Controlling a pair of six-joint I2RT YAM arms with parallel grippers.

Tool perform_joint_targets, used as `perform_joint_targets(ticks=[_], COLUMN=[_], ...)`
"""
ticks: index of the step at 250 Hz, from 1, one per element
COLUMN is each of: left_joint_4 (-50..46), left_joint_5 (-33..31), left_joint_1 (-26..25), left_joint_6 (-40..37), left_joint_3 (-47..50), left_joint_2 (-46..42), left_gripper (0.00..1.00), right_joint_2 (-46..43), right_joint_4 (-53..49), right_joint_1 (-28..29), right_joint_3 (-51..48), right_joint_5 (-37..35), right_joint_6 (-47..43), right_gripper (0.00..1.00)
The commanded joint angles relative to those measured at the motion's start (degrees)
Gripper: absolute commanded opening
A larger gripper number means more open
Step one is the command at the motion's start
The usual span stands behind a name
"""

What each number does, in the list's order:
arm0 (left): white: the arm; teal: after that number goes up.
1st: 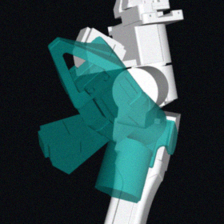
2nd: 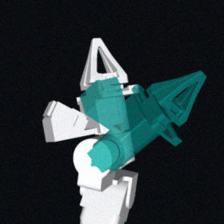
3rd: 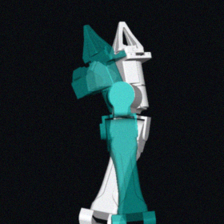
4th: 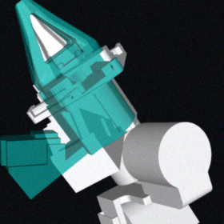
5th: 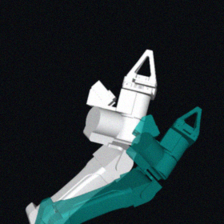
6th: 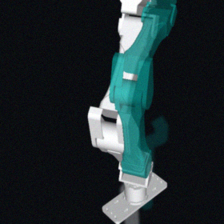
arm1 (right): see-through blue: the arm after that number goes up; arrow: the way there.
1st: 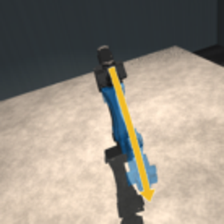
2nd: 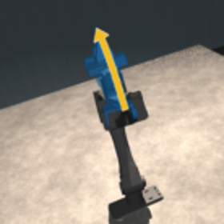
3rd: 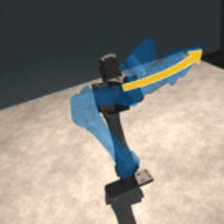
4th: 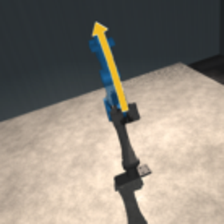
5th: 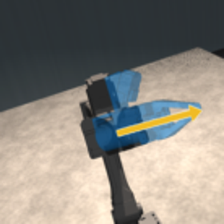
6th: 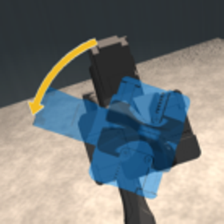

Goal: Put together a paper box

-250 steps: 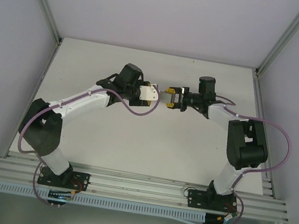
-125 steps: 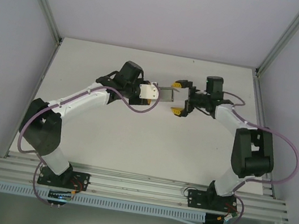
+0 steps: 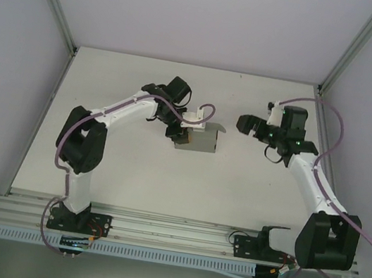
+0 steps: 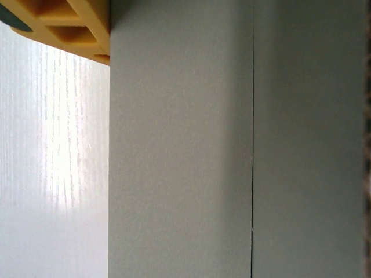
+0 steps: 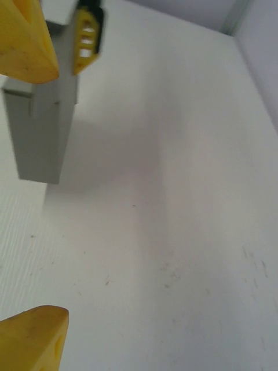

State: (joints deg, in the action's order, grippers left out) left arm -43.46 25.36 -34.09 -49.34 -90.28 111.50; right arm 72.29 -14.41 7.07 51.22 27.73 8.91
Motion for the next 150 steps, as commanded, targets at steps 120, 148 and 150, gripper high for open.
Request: perform_joint_targets(ticks=[120, 148, 150], left_joint_4=[-6.96, -6.05, -5.98], left_joint_5=[1.96, 2.82, 2.86], left_joint_1=[0.30, 0.33, 0.29], left_joint_6=[1.16, 0.91, 0.87], left_joint_3=[-2.93, -2.57, -2.52], left_joint_2=[4.80, 4.21, 4.17], left_gripper=[0.47, 0.47, 0.47], right_joint_2=[13.29, 15.81, 15.96], right_joint_4=[-21.29, -21.27, -21.27], right_joint_1=[12.58, 12.79, 12.79], right_joint_3=[14.70, 15.90, 15.99], right_joint_5=[4.59, 3.39, 3.45], right_joint_6=[-34.17, -33.69, -33.65], right_gripper=[0.66, 0.66, 0.66])
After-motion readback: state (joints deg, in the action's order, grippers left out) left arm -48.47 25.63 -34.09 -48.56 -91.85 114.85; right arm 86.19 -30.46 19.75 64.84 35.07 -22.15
